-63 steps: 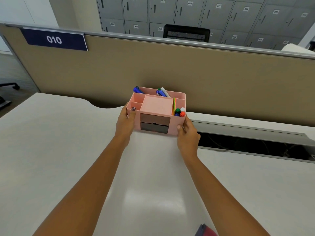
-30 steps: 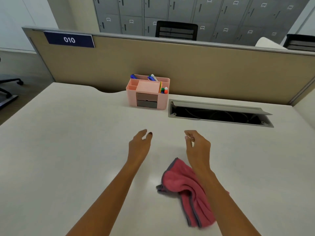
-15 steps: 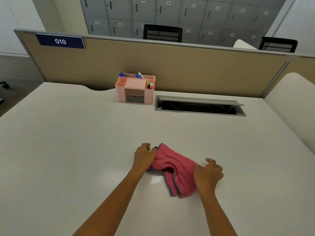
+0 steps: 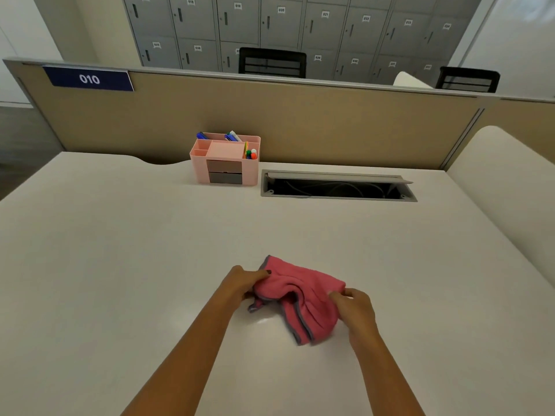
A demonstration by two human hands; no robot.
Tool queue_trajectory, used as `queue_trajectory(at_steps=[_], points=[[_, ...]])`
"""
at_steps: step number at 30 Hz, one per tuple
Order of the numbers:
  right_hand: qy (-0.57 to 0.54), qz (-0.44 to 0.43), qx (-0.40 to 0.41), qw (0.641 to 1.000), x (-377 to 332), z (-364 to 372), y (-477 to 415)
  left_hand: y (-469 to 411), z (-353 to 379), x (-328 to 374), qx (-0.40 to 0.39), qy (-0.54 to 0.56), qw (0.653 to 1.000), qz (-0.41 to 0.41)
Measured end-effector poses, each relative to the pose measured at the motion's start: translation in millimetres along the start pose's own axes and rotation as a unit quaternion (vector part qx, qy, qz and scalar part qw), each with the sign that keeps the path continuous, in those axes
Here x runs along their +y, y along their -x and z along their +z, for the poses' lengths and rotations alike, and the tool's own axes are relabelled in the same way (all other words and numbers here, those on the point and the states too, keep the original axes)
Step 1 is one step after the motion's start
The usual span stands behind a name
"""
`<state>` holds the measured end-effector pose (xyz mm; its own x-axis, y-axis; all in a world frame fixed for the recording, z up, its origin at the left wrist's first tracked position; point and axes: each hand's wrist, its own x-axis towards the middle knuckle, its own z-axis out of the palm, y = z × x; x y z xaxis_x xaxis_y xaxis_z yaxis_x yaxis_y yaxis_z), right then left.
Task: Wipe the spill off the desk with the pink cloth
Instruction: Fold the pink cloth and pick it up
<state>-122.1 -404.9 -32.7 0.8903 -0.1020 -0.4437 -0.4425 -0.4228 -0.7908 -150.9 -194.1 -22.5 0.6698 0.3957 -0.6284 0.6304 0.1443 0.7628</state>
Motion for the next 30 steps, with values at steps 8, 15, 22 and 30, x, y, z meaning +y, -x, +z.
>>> queue_trajectory(at_steps=[8,15,22,30], points=[[-0.219,-0.04,-0.048,0.974,-7.1,-9.9,6.0,-1.4,-5.2,-10.0,-0.034,0.0,0.999,-0.002],[-0.406,-0.033,-0.179,0.895,-13.2,-21.6,3.2,15.1,-2.8,-3.0,-0.032,0.018,0.99,0.136],[-0.399,-0.03,-0.224,0.889,-6.8,-23.3,1.6,24.6,5.8,2.2,0.016,0.008,0.979,0.204],[-0.294,-0.09,-0.225,0.924,-12.8,-24.5,1.8,25.8,12.4,4.9,-0.012,0.004,0.96,0.281]])
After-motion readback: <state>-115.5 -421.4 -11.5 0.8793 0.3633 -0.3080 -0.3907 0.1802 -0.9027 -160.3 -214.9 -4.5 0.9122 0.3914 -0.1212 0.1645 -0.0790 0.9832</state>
